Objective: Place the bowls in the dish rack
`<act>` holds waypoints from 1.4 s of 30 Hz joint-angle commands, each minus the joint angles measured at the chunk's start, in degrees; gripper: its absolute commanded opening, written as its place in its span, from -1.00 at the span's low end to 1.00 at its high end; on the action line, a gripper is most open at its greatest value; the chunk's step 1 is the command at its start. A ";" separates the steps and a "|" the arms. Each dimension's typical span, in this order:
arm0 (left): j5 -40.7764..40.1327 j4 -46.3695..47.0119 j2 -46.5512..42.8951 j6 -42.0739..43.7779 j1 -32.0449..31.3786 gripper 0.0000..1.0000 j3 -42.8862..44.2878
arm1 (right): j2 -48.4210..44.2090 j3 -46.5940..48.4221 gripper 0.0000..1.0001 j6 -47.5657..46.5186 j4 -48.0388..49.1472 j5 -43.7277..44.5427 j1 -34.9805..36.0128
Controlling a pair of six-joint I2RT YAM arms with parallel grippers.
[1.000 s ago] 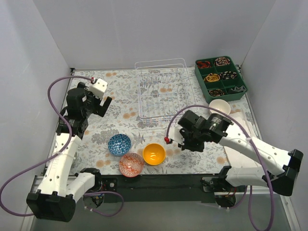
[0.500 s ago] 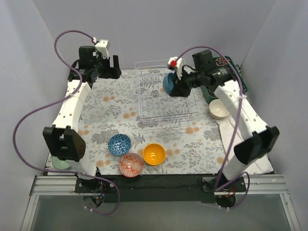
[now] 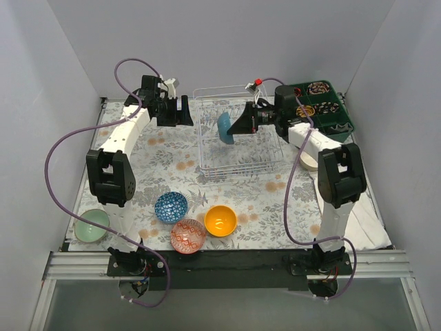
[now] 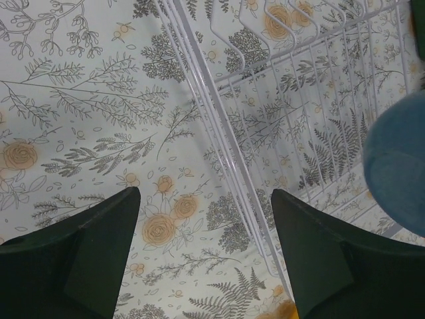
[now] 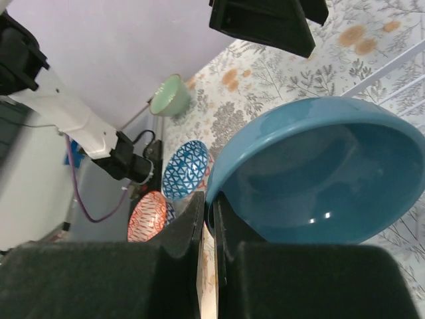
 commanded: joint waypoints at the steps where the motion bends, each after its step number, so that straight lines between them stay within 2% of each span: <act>1: 0.42 -1.71 -0.43 3.53 0.51 0.62 4.09 | 5.36 -1.24 -0.97 25.52 34.81 -3.72 0.00; 4: -0.11 -2.06 -0.25 5.20 0.86 0.63 4.36 | 9.41 1.73 -0.97 26.85 37.98 -2.04 0.09; 13: -2.13 -1.18 0.01 6.70 1.04 0.66 3.74 | 19.17 7.90 -0.97 25.80 36.75 -0.63 0.00; 27: -2.57 -0.75 2.47 5.64 0.95 0.66 6.29 | 22.07 5.09 -0.97 22.82 34.29 1.21 -0.08; 42: -2.66 -0.48 1.33 5.73 0.95 0.66 3.48 | 25.68 4.83 -0.97 21.85 33.24 1.57 0.09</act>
